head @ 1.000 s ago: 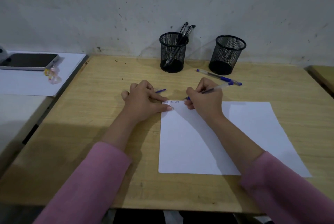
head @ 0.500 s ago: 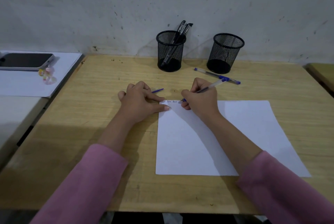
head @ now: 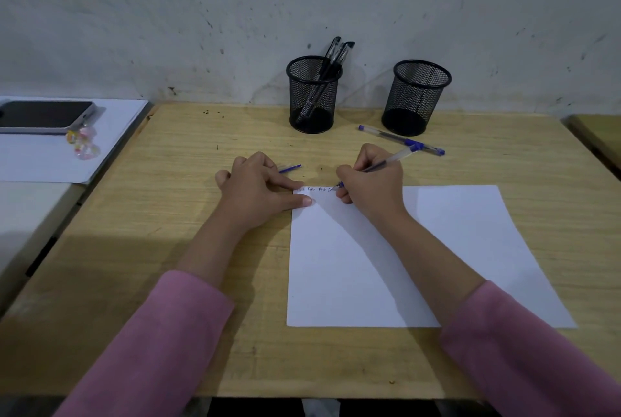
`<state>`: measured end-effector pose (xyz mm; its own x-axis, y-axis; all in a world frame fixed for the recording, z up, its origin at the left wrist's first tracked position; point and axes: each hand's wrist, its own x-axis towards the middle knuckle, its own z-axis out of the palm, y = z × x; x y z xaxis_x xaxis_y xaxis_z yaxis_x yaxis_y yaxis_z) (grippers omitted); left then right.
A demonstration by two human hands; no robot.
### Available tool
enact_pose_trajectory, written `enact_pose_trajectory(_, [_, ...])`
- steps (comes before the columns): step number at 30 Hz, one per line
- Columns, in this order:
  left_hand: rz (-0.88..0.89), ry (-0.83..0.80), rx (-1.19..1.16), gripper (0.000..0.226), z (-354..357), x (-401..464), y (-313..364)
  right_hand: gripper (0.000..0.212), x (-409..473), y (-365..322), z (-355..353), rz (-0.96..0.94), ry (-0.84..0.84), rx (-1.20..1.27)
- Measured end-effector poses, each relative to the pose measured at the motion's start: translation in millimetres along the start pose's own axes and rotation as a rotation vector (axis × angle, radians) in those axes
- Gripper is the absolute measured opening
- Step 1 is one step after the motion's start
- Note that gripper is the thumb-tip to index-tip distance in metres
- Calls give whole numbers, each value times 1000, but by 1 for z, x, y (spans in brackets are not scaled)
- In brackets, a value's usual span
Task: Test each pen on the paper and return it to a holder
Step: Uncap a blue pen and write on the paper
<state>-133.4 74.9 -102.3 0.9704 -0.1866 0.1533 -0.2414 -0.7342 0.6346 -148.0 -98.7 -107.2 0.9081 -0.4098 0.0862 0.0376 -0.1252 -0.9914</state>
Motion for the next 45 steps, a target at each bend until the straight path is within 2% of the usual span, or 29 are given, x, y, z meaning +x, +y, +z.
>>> enact_pose_trajectory(23, [-3,-2,24,34,-1,0,1,38,0,-3,-2,53,26,19])
enact_pose_trajectory(26, [9,17,25,30,0,0,0,35,1,-5,-7,97,93,76])
enact_pose_trajectory(30, [35,121,-6,17,2,2,-2,38,8,-6,-13,182,159,314])
enact_pose_trajectory(34, [12,219,22,18,2,7,-7,35,10,-7,-14,179,98,499])
enact_pose_trajectory(39, [-66,177,106,15,4,12,-8,20,4,-11,-14,110,-55,351])
enact_pose_trajectory(45, [-26,195,-348,15,1,8,4,8,0,-19,-15,60,-153,233])
